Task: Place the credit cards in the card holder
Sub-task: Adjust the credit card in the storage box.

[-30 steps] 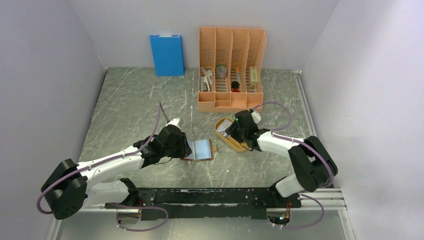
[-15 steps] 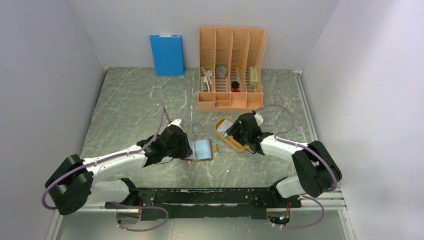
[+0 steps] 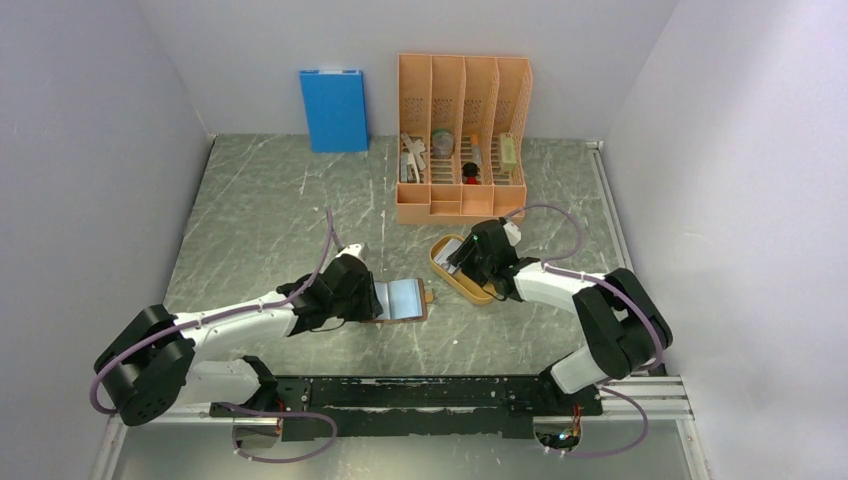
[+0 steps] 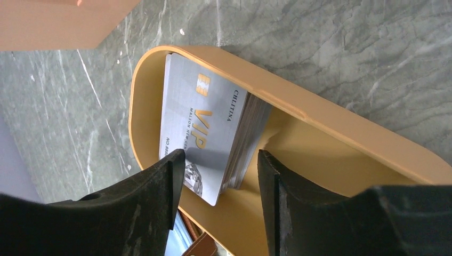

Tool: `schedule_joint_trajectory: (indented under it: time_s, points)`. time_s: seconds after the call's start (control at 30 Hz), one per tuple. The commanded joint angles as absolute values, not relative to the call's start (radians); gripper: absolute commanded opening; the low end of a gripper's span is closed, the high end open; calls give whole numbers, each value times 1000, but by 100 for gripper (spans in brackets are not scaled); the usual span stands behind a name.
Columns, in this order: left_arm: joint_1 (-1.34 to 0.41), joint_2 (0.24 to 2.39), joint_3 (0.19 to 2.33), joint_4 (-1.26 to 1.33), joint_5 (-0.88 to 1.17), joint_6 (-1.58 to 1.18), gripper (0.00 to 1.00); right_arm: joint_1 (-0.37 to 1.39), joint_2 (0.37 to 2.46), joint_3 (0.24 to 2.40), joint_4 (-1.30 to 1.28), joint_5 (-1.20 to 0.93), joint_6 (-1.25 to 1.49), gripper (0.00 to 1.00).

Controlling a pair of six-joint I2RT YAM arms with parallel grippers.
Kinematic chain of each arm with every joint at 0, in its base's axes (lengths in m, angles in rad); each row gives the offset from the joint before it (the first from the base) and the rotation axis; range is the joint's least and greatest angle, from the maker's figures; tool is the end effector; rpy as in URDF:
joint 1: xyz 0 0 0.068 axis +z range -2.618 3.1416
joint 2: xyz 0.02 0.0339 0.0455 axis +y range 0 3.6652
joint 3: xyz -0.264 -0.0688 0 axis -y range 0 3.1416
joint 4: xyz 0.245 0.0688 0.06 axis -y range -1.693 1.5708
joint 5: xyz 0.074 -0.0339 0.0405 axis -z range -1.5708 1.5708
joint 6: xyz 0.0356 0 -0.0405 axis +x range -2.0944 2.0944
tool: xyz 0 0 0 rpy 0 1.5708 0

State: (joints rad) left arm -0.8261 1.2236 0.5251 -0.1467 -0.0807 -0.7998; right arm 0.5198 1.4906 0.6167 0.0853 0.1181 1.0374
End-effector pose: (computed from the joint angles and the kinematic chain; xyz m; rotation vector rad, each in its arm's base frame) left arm 0.1573 -0.1665 0.1682 -0.0055 2.5163 -0.6239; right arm 0.2444 0.1350 0.1497 0.6815 2.3421 0.6035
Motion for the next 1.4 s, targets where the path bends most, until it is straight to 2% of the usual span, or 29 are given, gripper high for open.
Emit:
schedule_joint_trajectory:
  time_s: [0.0, 0.43, 0.87, 1.0, 1.17, 1.37]
  points:
    - [-822, 1235, 505, -106, -58, -793, 37, 509, 1519, 627, 80, 118, 1037, 54]
    - [-823, 1244, 482, -103, -73, -801, 36, 498, 1463, 551, 127, 102, 1007, 33]
    - [-822, 1247, 472, -98, -74, -810, 36, 487, 1398, 508, 136, 95, 996, 22]
    - [-822, 1249, 472, -99, -74, -808, 36, 485, 1381, 495, 135, 94, 997, 22]
    - [-823, 1249, 473, -102, -75, -806, 36, 483, 1375, 486, 127, 94, 999, 33]
    - [-822, 1250, 471, -99, -73, -807, 36, 480, 1376, 486, 126, 90, 998, 34]
